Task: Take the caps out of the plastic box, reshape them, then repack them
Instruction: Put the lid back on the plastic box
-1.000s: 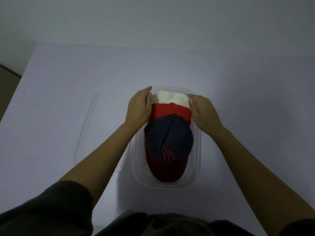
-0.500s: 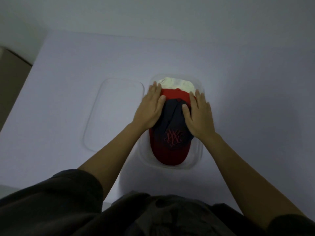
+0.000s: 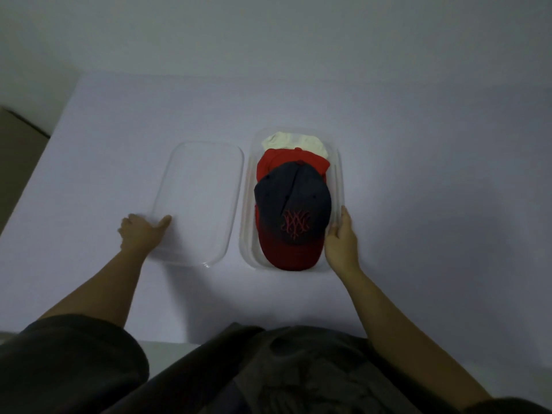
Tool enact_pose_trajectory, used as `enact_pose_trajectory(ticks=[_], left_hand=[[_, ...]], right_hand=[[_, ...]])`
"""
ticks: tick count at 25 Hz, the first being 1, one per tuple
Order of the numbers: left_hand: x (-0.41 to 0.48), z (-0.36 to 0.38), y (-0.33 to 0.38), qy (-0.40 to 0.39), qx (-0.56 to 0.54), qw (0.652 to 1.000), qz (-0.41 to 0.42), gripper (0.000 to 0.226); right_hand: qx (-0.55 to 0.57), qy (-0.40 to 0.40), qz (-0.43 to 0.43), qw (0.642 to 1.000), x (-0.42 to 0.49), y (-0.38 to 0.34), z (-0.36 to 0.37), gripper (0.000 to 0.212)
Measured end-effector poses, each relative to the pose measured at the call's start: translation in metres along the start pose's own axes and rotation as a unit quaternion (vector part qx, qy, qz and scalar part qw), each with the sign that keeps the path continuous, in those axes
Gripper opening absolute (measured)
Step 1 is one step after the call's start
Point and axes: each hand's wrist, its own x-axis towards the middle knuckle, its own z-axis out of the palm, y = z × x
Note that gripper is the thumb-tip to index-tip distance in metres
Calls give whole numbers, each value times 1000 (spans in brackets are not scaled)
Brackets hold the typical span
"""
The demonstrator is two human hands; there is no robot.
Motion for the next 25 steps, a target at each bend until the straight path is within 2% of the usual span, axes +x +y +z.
enact_pose_trajectory(ticks=[7, 9, 12, 13, 16, 19, 23, 25], left_hand=[[-1, -11, 3, 16, -23, 999, 22, 69], [-5, -19, -3, 6, -101, 992, 77, 54], [-15, -40, -8, -5, -293, 949, 121, 27], [-17, -48, -6, -6, -342, 931, 124, 28], [-22, -74, 13, 17, -433, 893, 120, 60], [-39, -89, 45, 27, -506, 854, 117, 64], [-87, -59, 94, -78, -526, 838, 118, 58], [-113, -33, 110, -130, -521, 835, 120, 56]], right_hand=[[18, 20, 6, 1000, -7, -3, 3, 54], [21, 24, 4, 999, -7, -1, 4, 53], [54, 29, 8, 998, -5, 1, 6, 49], [71, 32, 13, 997, -4, 3, 6, 47], [127, 26, 20, 991, -1, 6, 6, 47], [207, 0, 42, 977, 7, 7, 6, 46], [289, -34, 103, 951, 8, 3, -2, 43], [329, -59, 108, 936, 10, -4, -11, 55]])
